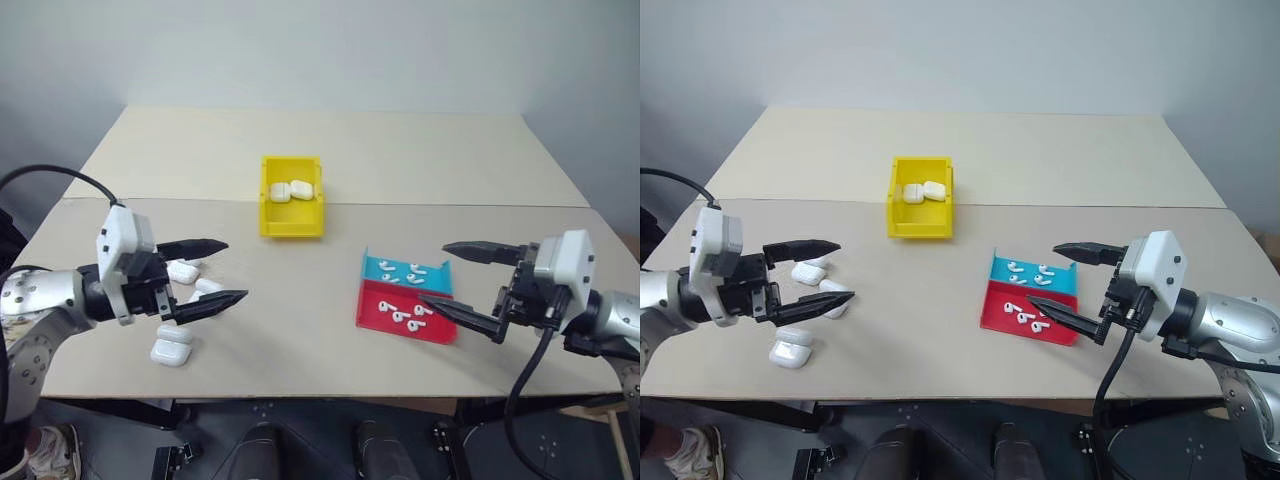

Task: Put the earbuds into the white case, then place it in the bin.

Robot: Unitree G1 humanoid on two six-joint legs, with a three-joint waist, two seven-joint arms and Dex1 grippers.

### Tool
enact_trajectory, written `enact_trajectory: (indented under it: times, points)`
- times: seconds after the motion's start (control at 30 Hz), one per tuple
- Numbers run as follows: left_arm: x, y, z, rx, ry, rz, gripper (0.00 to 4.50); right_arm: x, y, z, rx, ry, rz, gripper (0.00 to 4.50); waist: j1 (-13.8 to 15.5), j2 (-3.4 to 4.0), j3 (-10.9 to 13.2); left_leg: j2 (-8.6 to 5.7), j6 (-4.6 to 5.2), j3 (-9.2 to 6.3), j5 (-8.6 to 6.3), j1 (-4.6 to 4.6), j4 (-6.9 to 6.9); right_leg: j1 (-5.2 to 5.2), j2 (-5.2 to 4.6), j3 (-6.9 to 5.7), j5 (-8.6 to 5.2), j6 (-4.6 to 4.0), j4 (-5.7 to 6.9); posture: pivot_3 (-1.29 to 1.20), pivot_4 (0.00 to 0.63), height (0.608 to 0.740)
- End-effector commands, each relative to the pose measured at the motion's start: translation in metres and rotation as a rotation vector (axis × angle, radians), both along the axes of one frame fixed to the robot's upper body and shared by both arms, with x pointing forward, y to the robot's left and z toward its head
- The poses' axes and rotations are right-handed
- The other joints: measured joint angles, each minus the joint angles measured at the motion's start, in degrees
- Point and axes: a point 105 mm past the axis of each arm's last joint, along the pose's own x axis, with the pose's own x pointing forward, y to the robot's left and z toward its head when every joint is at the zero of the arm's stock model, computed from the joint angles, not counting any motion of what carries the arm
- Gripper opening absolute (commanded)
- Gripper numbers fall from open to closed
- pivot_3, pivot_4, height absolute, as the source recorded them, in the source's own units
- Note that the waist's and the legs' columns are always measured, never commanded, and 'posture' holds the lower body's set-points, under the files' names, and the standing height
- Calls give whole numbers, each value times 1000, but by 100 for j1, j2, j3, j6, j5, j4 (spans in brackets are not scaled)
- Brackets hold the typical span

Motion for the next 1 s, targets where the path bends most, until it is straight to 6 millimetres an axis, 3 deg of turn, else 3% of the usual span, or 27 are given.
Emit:
enact_trajectory:
  times: [0.03, 0.3, 0.5, 0.73, 1.0]
  points:
    - [-3, -1, 10, 18, -62, -15, 4435, -1, 2, 9, -10, -59, 18, 4488, 0, 0, 0, 0, 0, 0, 0, -1, 0, 0, 0, 0, 0, 0, 0, 0, 150, 740]
    - [-2, 5, 5, 100, -6, -15, 4435, 4, 2, 10, -8, -66, 13, 4488, -2, 0, 0, 0, 0, 1, 0, 0, 0, 0, 0, 1, 0, -1, 1, 0, 150, 740]
    - [8, 20, 19, 144, 28, 52, 4435, 6, 4, 10, 1, -65, 14, 4488, 1, 0, 0, 1, 0, 0, 0, 1, 1, -1, 1, 0, 0, 0, 3, 0, 150, 740]
    - [17, 40, 25, 221, 185, 194, 4435, 7, 5, 13, 8, -81, 2, 4488, -2, 1, 1, 0, 0, 4, 0, 0, -2, -5, 0, 1, -1, 0, 2, 0, 150, 740]
    - [26, 79, 4, 374, 396, 463, 4435, 1, 12, 9, 49, -90, -39, 4488, -2, 0, 1, 0, 0, 5, 0, 0, -2, -7, 1, 1, -2, -1, 6, 0, 150, 740]
